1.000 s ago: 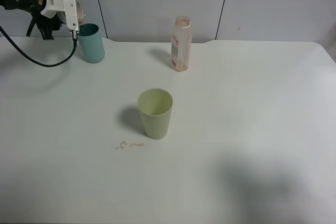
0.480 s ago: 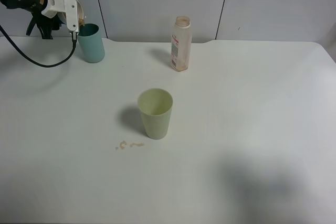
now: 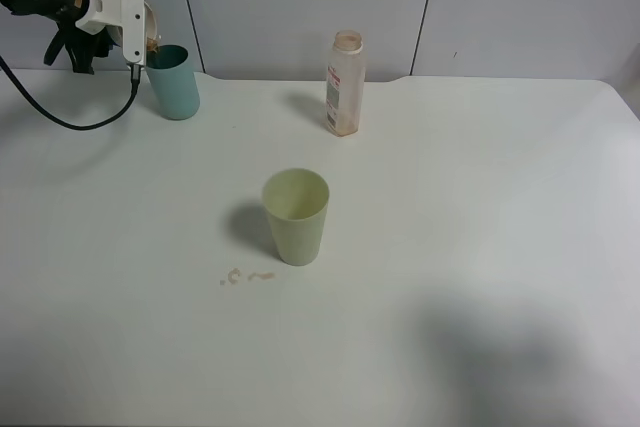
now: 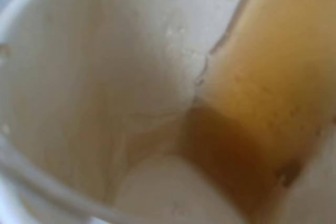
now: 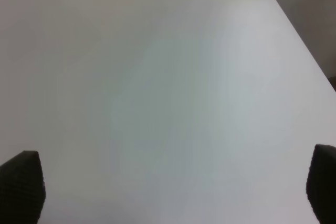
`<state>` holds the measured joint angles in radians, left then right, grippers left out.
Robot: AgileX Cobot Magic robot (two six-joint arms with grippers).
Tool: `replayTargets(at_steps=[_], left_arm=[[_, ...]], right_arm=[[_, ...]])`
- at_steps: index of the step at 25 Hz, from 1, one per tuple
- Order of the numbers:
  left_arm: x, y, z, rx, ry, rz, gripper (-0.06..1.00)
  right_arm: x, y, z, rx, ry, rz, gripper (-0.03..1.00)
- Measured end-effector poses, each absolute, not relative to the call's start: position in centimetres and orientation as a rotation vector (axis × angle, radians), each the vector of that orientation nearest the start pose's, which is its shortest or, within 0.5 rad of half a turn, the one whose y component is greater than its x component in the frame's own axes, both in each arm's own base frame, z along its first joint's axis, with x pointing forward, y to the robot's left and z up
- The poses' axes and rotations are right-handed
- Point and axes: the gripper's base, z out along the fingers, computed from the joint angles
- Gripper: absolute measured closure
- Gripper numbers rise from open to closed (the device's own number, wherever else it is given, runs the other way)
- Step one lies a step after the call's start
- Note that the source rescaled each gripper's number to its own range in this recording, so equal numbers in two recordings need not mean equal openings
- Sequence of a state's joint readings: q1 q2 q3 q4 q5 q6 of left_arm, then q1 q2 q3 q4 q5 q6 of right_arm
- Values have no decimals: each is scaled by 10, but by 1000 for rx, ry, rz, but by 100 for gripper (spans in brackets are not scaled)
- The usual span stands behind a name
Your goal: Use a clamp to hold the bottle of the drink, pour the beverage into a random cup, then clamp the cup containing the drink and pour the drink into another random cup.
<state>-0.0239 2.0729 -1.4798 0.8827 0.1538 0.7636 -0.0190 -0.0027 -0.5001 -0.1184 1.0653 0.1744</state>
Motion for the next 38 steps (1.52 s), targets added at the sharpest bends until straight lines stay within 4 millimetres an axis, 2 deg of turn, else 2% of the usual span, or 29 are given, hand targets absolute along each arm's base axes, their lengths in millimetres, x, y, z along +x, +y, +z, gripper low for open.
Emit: replayTargets(at_steps=[18, 24, 38], left_arm=[[475, -2, 200, 1773, 1570, 1035, 94], [479, -8, 208, 1782, 1521, 1060, 94], [479, -14, 208, 1871, 1434, 1108, 94]], right_arm=[[-6, -9, 277, 203, 2031, -44, -3], [-6, -9, 277, 203, 2031, -44, -3], [-6, -9, 277, 203, 2031, -44, -3]])
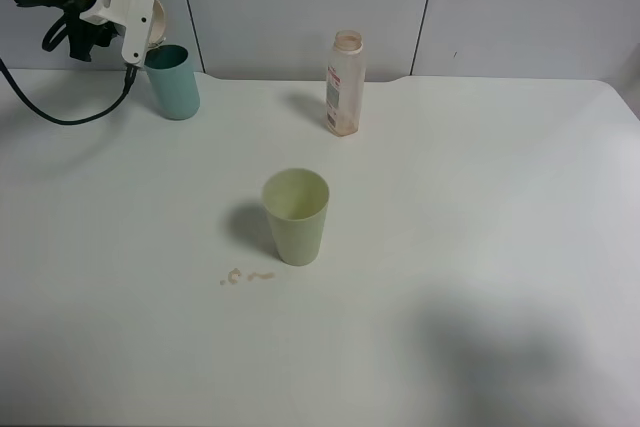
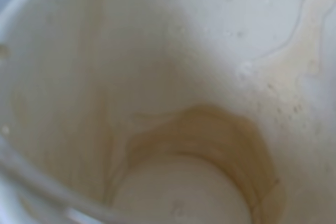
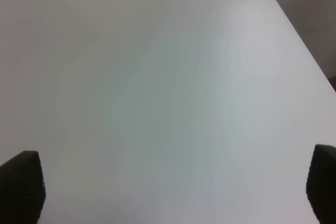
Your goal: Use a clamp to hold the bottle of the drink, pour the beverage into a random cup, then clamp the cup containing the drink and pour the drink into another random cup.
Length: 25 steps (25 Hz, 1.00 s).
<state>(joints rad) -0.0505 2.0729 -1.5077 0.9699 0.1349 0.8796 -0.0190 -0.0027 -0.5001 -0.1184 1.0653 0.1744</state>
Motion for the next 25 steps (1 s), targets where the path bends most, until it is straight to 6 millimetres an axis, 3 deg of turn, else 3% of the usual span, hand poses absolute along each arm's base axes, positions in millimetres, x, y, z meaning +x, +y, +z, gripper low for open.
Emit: replayTargets(at_steps=[16, 21, 25], left_arm=[[479, -14, 209, 1886, 1420, 1119, 94], [479, -14, 208, 1763, 1528, 1040, 94], [478, -15, 211, 1518, 1696, 909, 94]], right_arm=[[-6, -9, 277, 203, 2031, -44, -3], [-6, -9, 277, 203, 2031, -44, -3], [-6, -9, 277, 203, 2031, -44, -3]])
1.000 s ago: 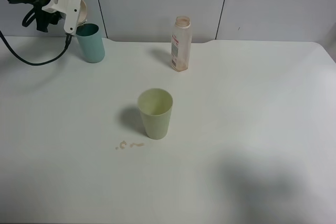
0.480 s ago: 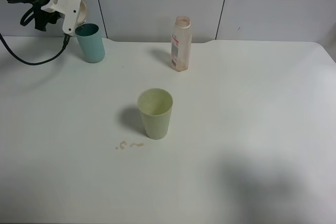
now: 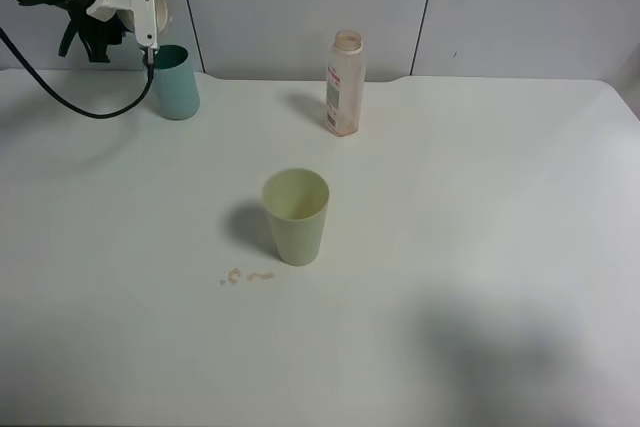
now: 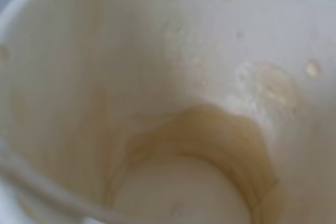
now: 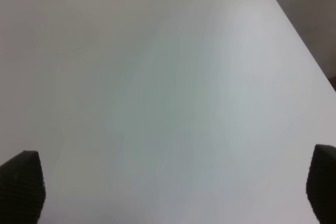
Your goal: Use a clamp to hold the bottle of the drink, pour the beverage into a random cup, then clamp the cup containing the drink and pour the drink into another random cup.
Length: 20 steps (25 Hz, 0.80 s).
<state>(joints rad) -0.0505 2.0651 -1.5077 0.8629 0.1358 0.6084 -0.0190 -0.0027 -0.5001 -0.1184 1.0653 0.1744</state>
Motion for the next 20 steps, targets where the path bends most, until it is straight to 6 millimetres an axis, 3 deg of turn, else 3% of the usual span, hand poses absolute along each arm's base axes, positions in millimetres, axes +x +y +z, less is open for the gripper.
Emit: replayTargets(at_steps=[11, 20], left_arm=[[476, 8, 222, 996, 1945, 689, 94], [461, 27, 209, 843, 2016, 573, 94]], right_arm=[[-6, -9, 277, 203, 2031, -44, -3], [-6, -9, 277, 203, 2031, -44, -3]])
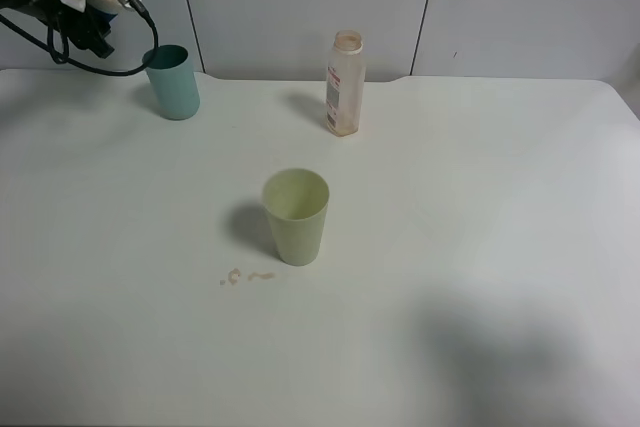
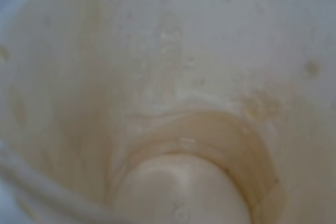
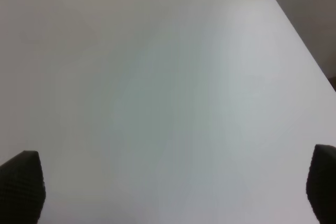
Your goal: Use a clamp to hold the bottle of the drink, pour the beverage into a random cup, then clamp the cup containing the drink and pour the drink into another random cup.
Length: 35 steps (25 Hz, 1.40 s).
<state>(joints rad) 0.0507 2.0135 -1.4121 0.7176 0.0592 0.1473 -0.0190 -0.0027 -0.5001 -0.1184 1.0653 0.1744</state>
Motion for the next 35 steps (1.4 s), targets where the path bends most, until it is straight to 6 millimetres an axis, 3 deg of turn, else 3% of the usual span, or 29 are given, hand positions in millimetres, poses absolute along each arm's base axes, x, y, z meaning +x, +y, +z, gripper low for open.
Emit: replayTargets(at_steps=[10, 19, 35], left_arm=[[428, 48, 192, 658, 2048, 433, 94], [404, 42, 162, 499, 1977, 266, 94], [351, 41, 135, 238, 1782, 154, 94]], right_arm=[[-6, -9, 277, 203, 2031, -44, -3], [-6, -9, 277, 203, 2031, -44, -3], [-6, -9, 277, 203, 2031, -44, -3]])
